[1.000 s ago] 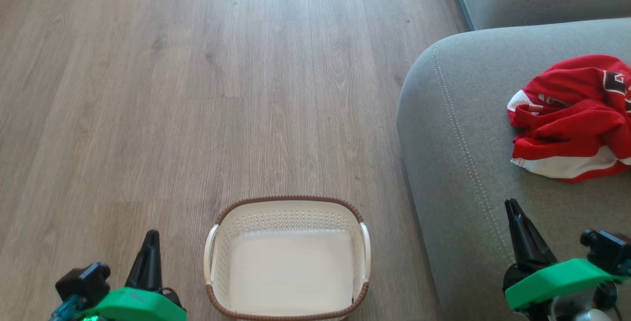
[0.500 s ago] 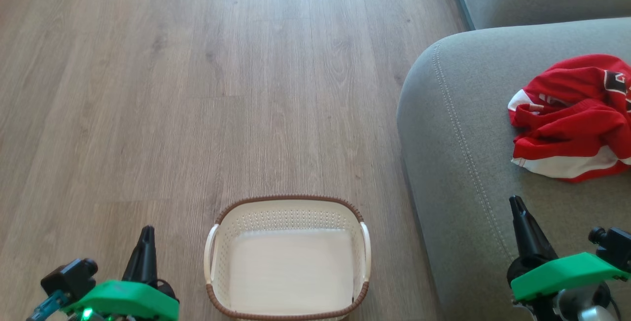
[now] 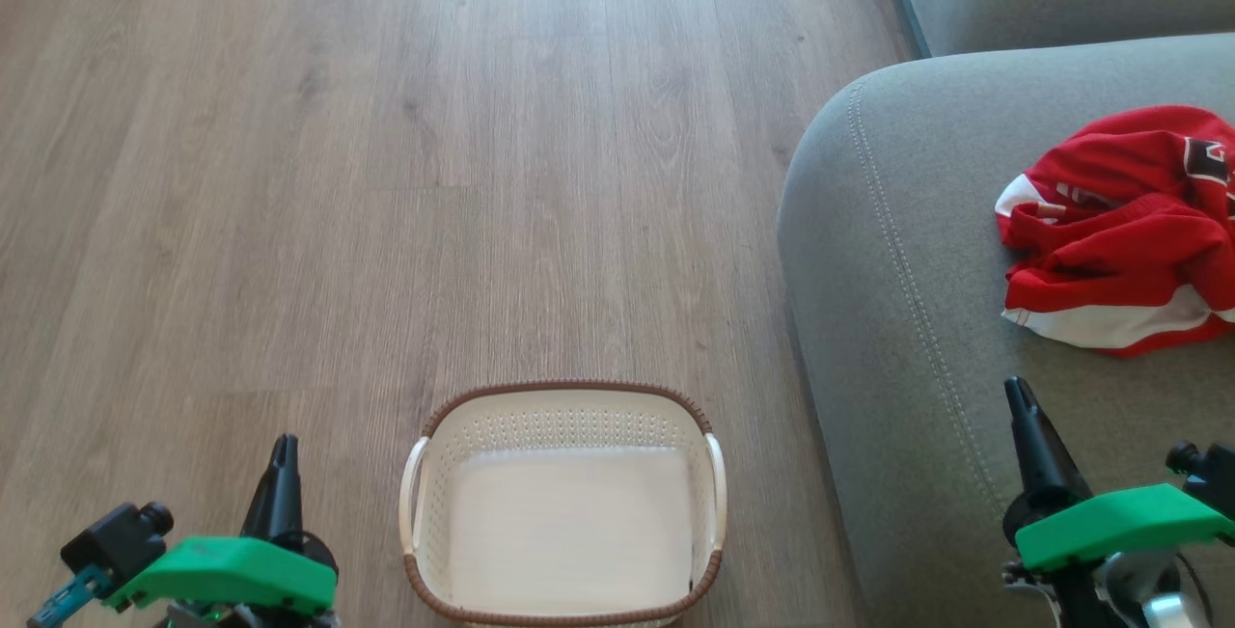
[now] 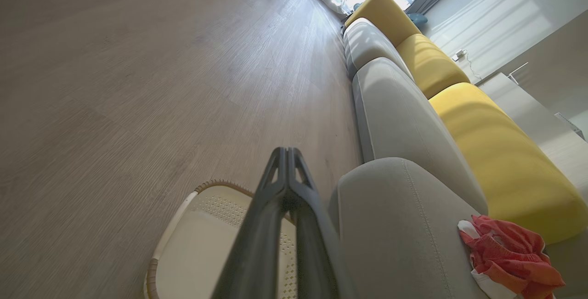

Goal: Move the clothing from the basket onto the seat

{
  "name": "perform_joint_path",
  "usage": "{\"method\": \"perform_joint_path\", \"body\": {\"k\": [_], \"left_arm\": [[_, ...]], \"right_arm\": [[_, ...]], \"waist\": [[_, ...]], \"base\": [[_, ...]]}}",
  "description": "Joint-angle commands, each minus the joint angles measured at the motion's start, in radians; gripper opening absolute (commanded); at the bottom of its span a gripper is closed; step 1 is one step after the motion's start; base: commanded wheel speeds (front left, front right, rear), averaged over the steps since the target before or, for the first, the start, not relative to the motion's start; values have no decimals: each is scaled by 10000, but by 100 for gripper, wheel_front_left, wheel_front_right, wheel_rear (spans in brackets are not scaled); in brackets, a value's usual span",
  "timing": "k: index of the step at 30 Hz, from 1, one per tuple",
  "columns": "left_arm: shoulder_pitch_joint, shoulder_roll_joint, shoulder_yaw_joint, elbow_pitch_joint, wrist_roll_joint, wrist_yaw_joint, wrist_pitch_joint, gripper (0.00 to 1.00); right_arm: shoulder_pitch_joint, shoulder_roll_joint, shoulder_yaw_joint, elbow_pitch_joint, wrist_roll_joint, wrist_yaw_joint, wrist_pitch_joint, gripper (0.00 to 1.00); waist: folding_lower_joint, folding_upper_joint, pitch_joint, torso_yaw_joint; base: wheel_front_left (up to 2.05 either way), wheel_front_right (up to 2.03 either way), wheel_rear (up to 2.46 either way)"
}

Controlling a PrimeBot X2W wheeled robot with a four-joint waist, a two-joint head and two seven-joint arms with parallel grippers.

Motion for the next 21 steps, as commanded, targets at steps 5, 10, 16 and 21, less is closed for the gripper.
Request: {"method": "perform_joint_path", "body": {"k": [5,10,16,21], "left_arm": [[-605,7,367,-260,-615,-150,166,0],[-684,-49,487,-228,-1120,-227,310,0],[-779,-116,630,-191,-1723,-319,482,0],[-858,-171,750,-159,-2228,-395,627,0]], "right_arm": [[-622,38,-112,-233,567,38,165,0],[-688,103,-189,-175,1020,41,287,0],[-767,181,-282,-105,1560,45,434,0],[-834,247,-360,-47,2011,49,558,0]], "waist": [[0,0,7,4],[0,0,14,7],[0,0,22,10],[0,0,29,13]], "base": [[0,0,0],[0,0,0],[0,0,0],[0,0,0]]}}
